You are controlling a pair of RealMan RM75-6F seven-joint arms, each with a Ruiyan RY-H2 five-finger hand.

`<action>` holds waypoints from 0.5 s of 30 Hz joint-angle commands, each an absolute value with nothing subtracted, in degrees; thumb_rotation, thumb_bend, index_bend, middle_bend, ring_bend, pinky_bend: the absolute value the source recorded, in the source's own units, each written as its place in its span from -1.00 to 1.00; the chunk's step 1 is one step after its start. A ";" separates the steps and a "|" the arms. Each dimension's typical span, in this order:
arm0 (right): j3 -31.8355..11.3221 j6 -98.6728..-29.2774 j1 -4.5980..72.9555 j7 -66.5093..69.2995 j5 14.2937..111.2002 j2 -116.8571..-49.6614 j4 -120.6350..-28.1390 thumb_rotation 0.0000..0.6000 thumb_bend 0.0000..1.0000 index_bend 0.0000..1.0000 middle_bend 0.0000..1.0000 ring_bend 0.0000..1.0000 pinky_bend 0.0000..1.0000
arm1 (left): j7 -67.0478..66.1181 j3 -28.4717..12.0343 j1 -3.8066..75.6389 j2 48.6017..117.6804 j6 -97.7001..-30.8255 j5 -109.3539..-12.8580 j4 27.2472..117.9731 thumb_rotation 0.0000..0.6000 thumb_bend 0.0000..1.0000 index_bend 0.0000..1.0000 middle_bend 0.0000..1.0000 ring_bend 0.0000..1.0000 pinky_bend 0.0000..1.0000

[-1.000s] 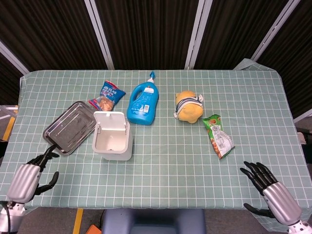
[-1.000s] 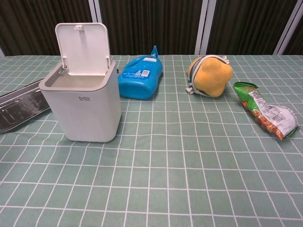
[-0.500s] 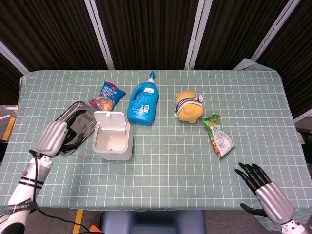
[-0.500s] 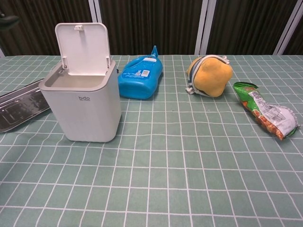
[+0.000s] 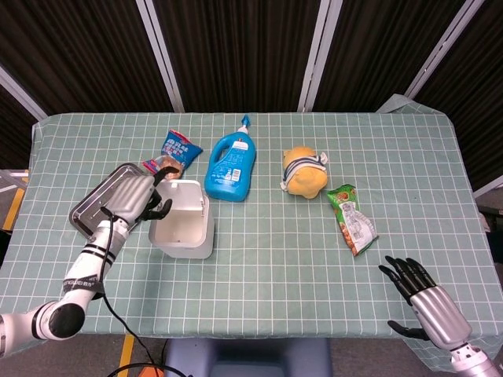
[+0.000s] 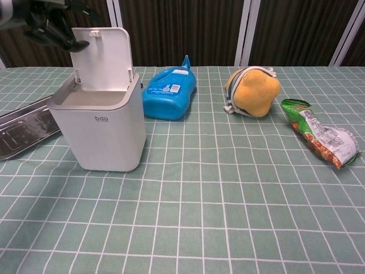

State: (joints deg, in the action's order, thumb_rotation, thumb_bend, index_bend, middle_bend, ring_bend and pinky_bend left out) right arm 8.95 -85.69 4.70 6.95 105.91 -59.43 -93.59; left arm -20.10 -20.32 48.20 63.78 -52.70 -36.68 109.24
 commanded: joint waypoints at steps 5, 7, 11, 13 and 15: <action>8.36 -86.06 4.53 7.44 104.63 -59.07 -93.63 1.00 -0.50 -1.00 -1.00 -1.00 -1.00 | -21.30 -18.77 51.77 63.32 -49.88 -32.37 109.15 1.00 -0.02 -0.55 1.00 1.00 1.00; 8.36 -86.25 4.46 7.54 104.65 -58.97 -93.64 1.00 -0.50 -1.00 -1.00 -1.00 -1.00 | -20.90 -18.50 51.85 62.42 -49.89 -32.66 110.35 1.00 -0.02 -0.51 1.00 1.00 1.00; 8.53 -86.58 4.34 7.72 105.08 -58.90 -93.54 1.00 -0.50 -1.00 -1.00 -1.00 -1.00 | -21.33 -17.35 51.81 60.69 -50.93 -33.61 112.86 1.00 -0.02 -0.50 1.00 1.00 1.00; 8.67 -86.61 4.31 7.76 105.32 -58.83 -93.57 1.00 -0.50 -1.00 -1.00 -1.00 -1.00 | -21.70 -16.69 51.60 59.68 -51.84 -34.38 114.41 1.00 -0.01 -0.50 1.00 1.00 1.00; 8.85 -86.70 4.32 7.88 105.73 -58.75 -93.53 1.00 -0.50 -1.00 -1.00 -1.00 -1.00 | -21.87 -16.16 51.26 58.70 -52.65 -35.02 115.88 1.00 -0.01 -0.50 1.00 1.00 1.00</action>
State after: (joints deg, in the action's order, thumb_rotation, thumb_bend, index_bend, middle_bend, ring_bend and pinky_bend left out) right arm 8.79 -86.66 4.32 7.84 105.65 -58.79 -93.54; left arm -21.62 -16.69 51.52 59.44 -51.98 -34.44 115.00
